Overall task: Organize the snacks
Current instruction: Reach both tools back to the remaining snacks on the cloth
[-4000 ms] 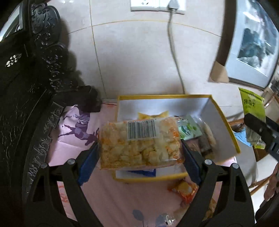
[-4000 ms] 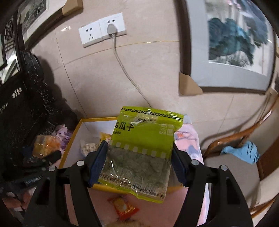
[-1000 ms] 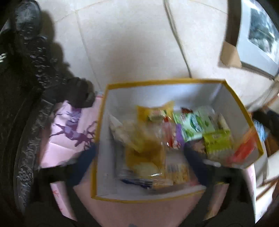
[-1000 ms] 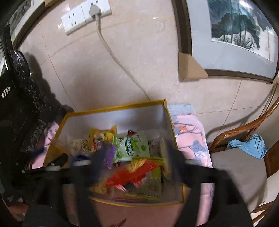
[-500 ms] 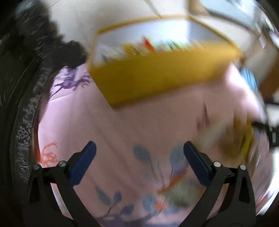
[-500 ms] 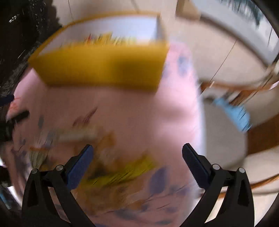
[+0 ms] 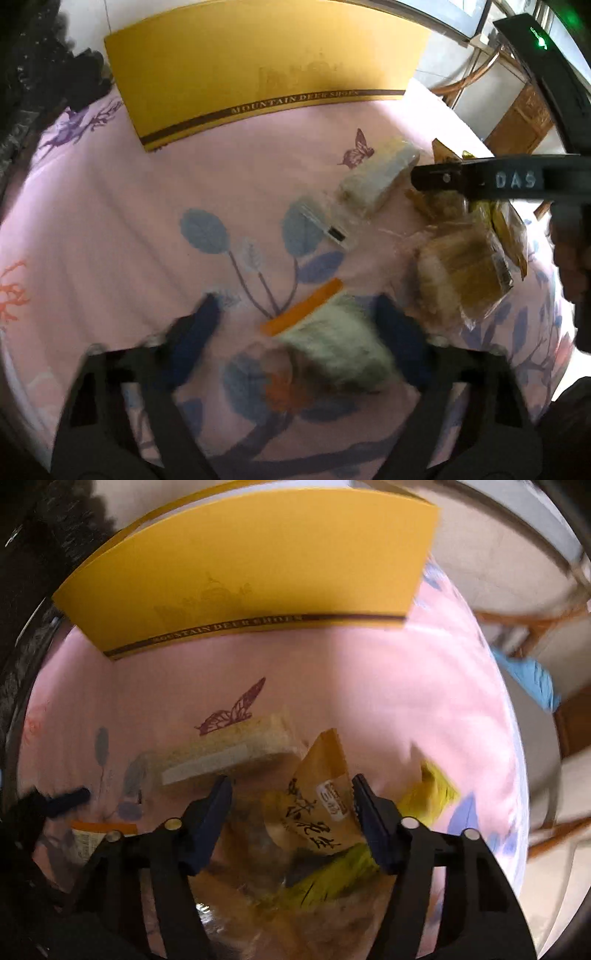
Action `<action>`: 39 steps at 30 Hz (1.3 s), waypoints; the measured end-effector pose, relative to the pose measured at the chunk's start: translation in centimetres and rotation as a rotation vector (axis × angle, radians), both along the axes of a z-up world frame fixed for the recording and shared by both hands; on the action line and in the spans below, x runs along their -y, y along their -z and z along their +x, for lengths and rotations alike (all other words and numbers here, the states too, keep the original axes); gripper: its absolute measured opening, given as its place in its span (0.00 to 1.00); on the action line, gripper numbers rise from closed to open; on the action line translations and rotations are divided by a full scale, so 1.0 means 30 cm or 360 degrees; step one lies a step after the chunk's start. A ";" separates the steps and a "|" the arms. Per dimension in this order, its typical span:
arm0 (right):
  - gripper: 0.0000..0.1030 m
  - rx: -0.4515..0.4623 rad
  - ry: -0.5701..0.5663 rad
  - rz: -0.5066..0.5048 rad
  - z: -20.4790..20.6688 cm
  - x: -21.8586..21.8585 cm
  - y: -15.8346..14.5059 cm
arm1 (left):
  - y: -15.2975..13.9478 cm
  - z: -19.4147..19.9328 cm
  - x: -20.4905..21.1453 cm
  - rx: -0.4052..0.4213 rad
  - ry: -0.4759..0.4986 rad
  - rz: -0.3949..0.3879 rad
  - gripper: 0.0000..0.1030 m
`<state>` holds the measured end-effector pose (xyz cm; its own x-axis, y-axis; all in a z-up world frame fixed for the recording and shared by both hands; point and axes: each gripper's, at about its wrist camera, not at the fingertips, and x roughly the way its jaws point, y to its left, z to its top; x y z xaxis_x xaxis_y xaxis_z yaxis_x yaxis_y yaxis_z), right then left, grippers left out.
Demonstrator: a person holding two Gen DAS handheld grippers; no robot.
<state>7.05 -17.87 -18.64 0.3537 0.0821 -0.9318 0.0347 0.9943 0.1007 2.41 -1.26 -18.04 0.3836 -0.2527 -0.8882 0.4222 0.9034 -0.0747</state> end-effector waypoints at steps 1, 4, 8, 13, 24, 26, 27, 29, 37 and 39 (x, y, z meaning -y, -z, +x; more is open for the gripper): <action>0.53 -0.0019 0.0052 0.0038 -0.013 0.009 -0.011 | -0.005 -0.008 0.012 0.0013 0.0034 0.0048 0.50; 0.32 0.0017 0.0093 -0.0014 -0.054 0.023 -0.079 | -0.013 -0.023 0.000 -0.0091 0.0058 -0.0045 0.41; 0.31 0.0049 0.0274 0.0113 -0.116 0.073 -0.133 | -0.031 -0.038 -0.027 -0.0129 0.0100 -0.0106 0.35; 0.16 0.0130 0.0407 0.0434 -0.197 0.100 -0.201 | -0.109 -0.040 -0.048 -0.0089 0.0068 -0.0170 0.15; 0.99 0.0195 0.0090 -0.0222 -0.142 0.104 -0.213 | -0.144 -0.047 -0.091 -0.0067 -0.0140 -0.0059 0.96; 0.99 0.0241 -0.0236 -0.0322 -0.110 0.040 -0.184 | -0.128 -0.076 -0.085 -0.0112 -0.0138 0.0075 0.96; 0.99 0.0230 -0.0497 -0.0344 -0.090 0.001 -0.152 | -0.118 -0.086 -0.083 -0.0123 -0.0137 0.0108 0.96; 0.99 0.0162 -0.0741 -0.0422 -0.078 -0.033 -0.110 | -0.089 -0.110 -0.065 -0.0133 -0.0132 0.0152 0.97; 0.69 -0.0139 -0.1092 -0.0221 -0.011 -0.005 0.026 | 0.015 -0.124 -0.101 -0.0169 -0.0396 0.0113 0.93; 0.65 -0.0126 -0.1016 -0.0195 -0.018 0.012 0.015 | 0.001 -0.122 -0.106 -0.0136 -0.0481 0.0109 0.75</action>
<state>6.50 -18.23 -19.09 0.2006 0.1451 -0.9689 -0.5637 0.8260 0.0070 -1.25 1.92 -18.07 0.3557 -0.0773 -0.9314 0.1287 0.9911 -0.0331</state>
